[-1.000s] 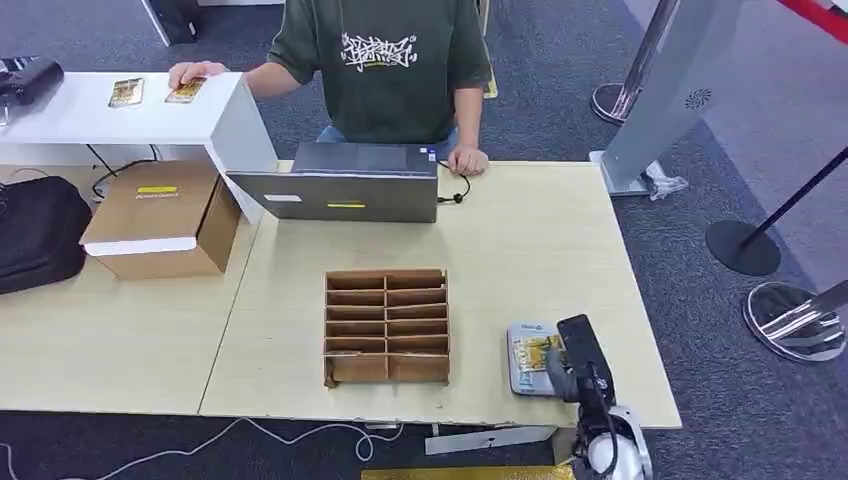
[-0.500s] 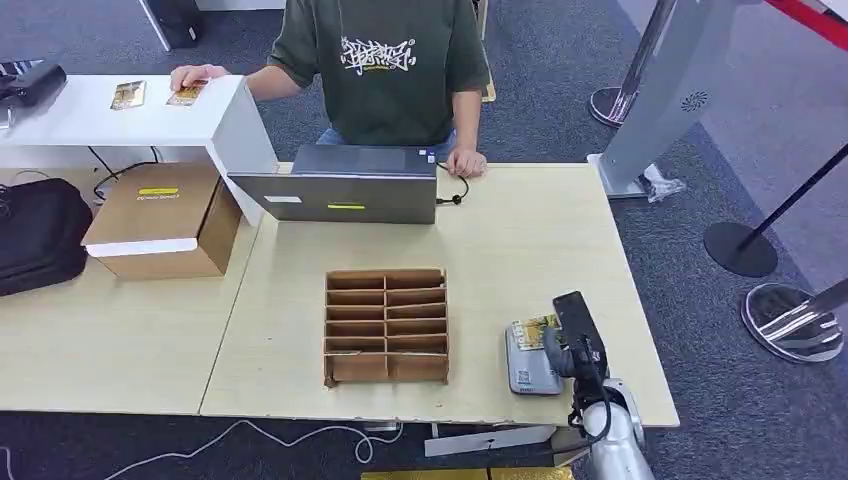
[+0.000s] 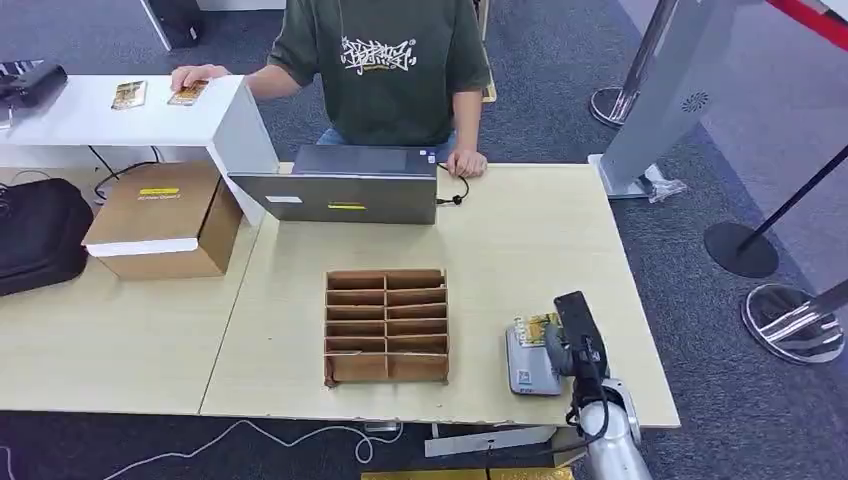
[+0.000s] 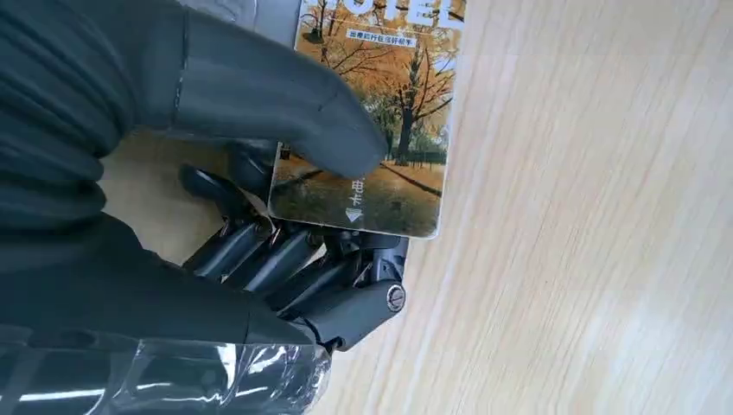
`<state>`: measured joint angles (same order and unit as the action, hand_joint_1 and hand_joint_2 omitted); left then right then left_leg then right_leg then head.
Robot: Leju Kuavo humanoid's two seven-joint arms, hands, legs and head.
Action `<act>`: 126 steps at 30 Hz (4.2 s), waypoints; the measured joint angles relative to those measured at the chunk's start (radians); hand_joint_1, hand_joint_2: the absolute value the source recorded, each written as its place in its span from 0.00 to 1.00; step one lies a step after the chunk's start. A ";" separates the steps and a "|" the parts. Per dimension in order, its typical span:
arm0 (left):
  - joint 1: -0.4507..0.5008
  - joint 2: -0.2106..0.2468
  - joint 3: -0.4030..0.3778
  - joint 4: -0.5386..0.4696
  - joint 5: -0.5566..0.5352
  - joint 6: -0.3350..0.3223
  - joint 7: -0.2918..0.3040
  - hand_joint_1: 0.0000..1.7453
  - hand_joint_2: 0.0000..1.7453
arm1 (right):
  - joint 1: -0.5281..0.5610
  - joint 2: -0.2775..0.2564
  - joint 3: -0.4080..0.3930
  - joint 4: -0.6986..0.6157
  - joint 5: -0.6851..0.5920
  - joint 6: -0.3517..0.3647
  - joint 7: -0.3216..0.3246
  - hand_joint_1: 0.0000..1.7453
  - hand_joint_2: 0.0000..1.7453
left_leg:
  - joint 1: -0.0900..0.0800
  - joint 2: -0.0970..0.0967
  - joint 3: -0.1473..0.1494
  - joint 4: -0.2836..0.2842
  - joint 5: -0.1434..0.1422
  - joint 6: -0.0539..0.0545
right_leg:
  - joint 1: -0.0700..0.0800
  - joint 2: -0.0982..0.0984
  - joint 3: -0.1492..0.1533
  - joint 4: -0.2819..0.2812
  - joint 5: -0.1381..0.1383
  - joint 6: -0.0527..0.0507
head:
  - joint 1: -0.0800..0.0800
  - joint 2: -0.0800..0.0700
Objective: Pass the card to the sensor for recognition and then transmit it.
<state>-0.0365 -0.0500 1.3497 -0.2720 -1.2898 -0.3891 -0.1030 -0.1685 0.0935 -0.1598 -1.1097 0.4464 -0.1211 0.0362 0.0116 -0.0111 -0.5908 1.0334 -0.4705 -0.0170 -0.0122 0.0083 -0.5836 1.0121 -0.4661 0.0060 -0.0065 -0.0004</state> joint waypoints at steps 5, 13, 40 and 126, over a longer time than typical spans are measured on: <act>0.000 -0.009 0.005 0.000 0.000 0.007 -0.005 0.00 1.00 | 0.026 0.032 0.000 -0.080 0.064 -0.205 -0.104 1.00 1.00 | 0.000 0.000 -0.003 0.000 0.000 0.000 | 0.000 0.000 -0.003 0.000 0.000 0.000 | 0.000 0.000; 0.000 -0.043 0.008 -0.022 0.000 0.008 -0.024 0.00 1.00 | 0.055 0.077 0.025 -0.212 0.363 -0.553 -0.244 1.00 1.00 | 0.000 0.000 -0.004 0.000 -0.001 0.001 | 0.000 0.000 -0.004 0.000 -0.001 0.001 | 0.000 0.000; 0.009 -0.064 0.029 -0.057 0.000 0.006 -0.040 0.00 1.00 | 0.086 0.143 -0.177 -0.887 0.812 -0.577 -0.733 1.00 1.00 | 0.000 -0.004 -0.007 0.000 -0.002 0.002 | 0.000 -0.004 -0.004 0.000 -0.003 0.003 | -0.001 0.000; -0.018 0.026 -0.072 0.011 -0.019 -0.003 -0.023 0.00 1.00 | -0.892 -0.103 1.188 0.512 1.059 -0.575 0.391 1.00 1.00 | 0.000 -0.008 -0.023 0.002 0.011 -0.001 | 0.000 -0.007 -0.020 0.002 0.008 0.001 | -0.002 0.000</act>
<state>-0.0549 -0.0240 1.2779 -0.2613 -1.3085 -0.3922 -0.1262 -1.0606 -0.0092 1.0277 -0.5982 1.5049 -0.6962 0.4269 0.0118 -0.0191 -0.6140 1.0351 -0.4592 -0.0184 -0.0122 0.0014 -0.6034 1.0144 -0.4585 0.0068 -0.0088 -0.0004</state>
